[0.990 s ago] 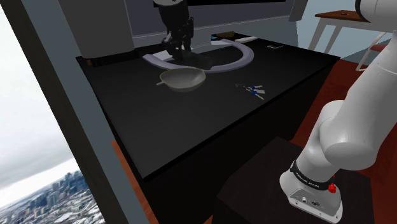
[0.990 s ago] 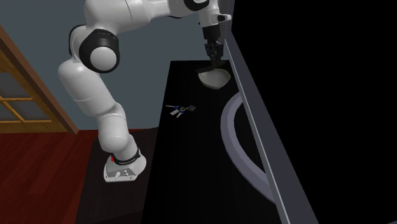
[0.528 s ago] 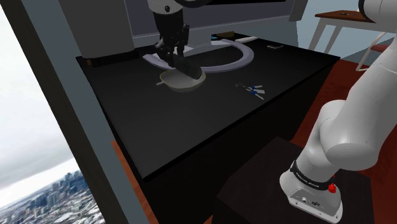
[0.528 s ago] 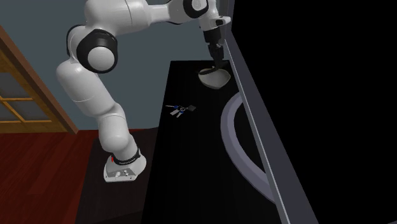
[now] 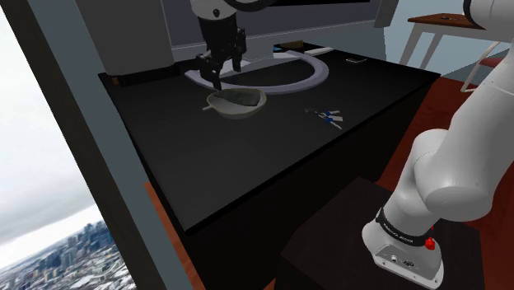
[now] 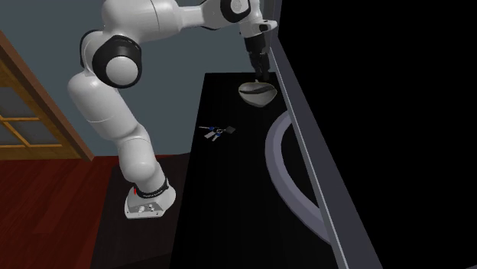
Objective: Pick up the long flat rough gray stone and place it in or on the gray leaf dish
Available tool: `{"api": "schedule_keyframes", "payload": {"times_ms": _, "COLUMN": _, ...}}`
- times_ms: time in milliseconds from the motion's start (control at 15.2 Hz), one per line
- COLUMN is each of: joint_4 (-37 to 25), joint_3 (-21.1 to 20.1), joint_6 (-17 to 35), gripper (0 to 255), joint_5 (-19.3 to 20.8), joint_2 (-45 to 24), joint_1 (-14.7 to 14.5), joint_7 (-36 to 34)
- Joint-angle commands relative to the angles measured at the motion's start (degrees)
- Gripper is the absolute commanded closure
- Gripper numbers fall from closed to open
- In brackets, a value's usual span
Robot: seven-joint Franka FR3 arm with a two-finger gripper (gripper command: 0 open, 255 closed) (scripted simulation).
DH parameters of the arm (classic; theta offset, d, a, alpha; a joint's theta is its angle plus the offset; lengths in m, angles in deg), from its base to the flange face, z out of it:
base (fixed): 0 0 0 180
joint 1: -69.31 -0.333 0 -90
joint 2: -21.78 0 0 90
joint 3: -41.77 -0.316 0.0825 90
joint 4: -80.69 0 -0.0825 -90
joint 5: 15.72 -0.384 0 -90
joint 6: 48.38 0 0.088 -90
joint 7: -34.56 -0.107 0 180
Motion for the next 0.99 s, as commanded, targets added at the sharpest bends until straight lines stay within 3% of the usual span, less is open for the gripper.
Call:
{"api": "schedule_keyframes", "payload": {"times_ms": 0, "joint_4": 0.39, "joint_3": 0.45, "joint_6": 1.48, "gripper": 0, "joint_5": 0.07, "joint_2": -3.97, "joint_1": 0.20, "joint_7": 15.37}}
{"api": "schedule_keyframes", "payload": {"times_ms": 198, "joint_4": 0.51, "joint_3": 0.42, "joint_6": 0.69, "gripper": 0, "joint_5": -0.05, "joint_2": -3.44, "joint_1": -0.85, "joint_7": 14.53}}
{"api": "schedule_keyframes", "payload": {"times_ms": 462, "joint_4": -7.90, "joint_3": 0.13, "joint_6": -6.85, "gripper": 0, "joint_5": 0.04, "joint_2": -4.73, "joint_1": -2.85, "joint_7": 14.70}}
{"api": "schedule_keyframes", "payload": {"times_ms": 924, "joint_4": -7.90, "joint_3": 1.37, "joint_6": -6.86, "gripper": 0, "joint_5": 0.08, "joint_2": -4.74, "joint_1": -4.12, "joint_7": 14.67}}
